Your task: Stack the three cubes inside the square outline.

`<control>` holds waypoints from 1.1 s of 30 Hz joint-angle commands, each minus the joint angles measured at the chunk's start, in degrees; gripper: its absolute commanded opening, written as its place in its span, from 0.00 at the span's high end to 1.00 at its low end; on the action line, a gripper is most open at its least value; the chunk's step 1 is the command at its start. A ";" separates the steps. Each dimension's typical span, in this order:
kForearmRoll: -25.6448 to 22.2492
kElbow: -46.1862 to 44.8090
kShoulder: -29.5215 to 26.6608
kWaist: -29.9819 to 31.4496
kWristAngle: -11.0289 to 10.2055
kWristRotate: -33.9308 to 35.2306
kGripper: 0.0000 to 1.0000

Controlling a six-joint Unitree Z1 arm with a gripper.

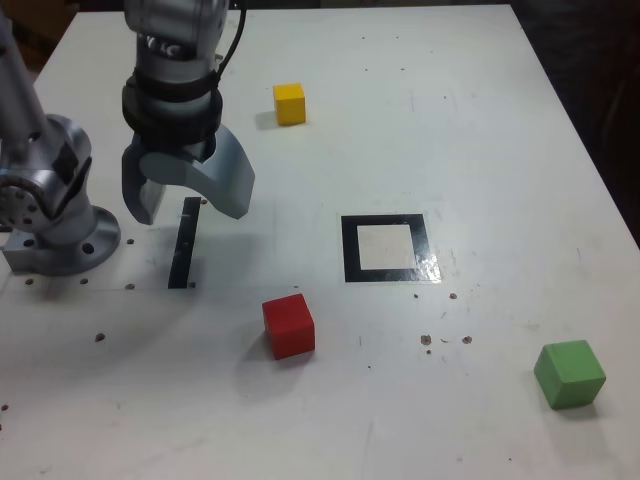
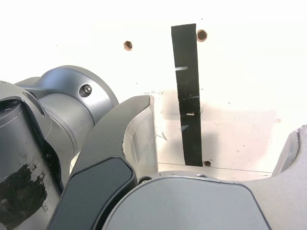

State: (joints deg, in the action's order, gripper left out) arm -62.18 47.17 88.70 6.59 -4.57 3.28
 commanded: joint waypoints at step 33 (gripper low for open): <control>-8.80 16.08 3.94 22.45 8.09 22.38 0.05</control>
State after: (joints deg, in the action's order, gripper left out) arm -71.05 62.64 91.88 28.50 3.41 25.29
